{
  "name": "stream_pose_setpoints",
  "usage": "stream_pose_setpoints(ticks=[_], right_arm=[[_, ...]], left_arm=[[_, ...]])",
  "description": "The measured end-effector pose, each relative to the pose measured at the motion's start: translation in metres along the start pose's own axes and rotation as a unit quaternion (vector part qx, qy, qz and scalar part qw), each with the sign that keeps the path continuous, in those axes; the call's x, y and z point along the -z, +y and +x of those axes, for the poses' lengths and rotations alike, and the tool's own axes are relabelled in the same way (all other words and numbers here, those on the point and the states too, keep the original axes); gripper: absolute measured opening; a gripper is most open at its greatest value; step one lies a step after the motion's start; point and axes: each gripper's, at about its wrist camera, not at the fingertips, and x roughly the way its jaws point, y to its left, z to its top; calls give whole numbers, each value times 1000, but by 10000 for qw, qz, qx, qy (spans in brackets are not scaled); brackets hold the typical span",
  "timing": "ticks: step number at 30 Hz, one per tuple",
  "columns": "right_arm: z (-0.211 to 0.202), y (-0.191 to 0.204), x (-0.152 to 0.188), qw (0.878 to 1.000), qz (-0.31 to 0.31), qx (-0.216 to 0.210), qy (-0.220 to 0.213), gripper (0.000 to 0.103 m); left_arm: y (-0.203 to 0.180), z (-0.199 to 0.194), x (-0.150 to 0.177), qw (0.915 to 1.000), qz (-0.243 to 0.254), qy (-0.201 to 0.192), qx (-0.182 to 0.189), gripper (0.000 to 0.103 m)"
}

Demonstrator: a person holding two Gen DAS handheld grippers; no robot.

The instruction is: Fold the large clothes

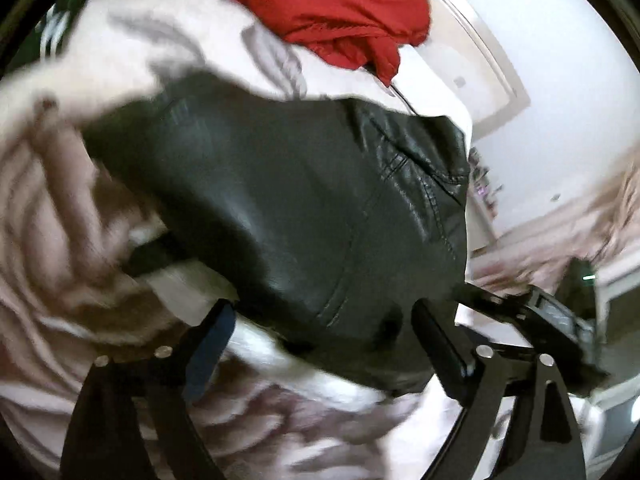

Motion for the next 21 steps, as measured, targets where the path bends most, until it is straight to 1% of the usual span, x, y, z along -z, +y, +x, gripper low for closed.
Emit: stream_pose_setpoints(ticks=[1, 3, 4, 5, 7, 9, 12, 13, 14, 18, 21], right_arm=[[-14, 3, 9, 9994, -19, 271, -197, 83], [-37, 21, 29, 9940, -180, 945, -517, 87], [-49, 30, 38, 9889, -286, 1278, -702, 88], [-62, 46, 50, 9830, -399, 1577, -847, 88], [-79, 65, 75, 9743, -495, 1966, -978, 88], [-95, 78, 99, 9691, -545, 2166, -1045, 89], [-120, 98, 127, 9659, -492, 2278, -1125, 89], [-132, 106, 139, 9646, -466, 2312, -1179, 89], [-141, 113, 149, 9633, -468, 2342, -1227, 89], [-200, 148, 191, 9601, -441, 2330, -1479, 89], [-250, 172, 225, 9540, -517, 2387, -1739, 89]], left_arm=[[-7, -11, -1, 9994, 276, -108, -182, 102], [-13, -28, -8, 9955, 787, -241, -468, 103], [-21, -36, -10, 9912, 1087, -262, -706, 103], [-29, -37, -10, 9878, 1300, -259, -815, 103], [-36, -55, -16, 9798, 1674, -283, -1055, 103], [-50, -65, -28, 9743, 1905, -306, -1166, 103], [-67, -95, -31, 9647, 2227, -403, -1344, 103], [-73, -112, -29, 9616, 2329, -454, -1382, 103], [-80, -119, -30, 9596, 2382, -484, -1417, 103], [-98, -178, -19, 9507, 2626, -625, -1530, 103], [-109, -222, -5, 9456, 2747, -706, -1594, 103]])
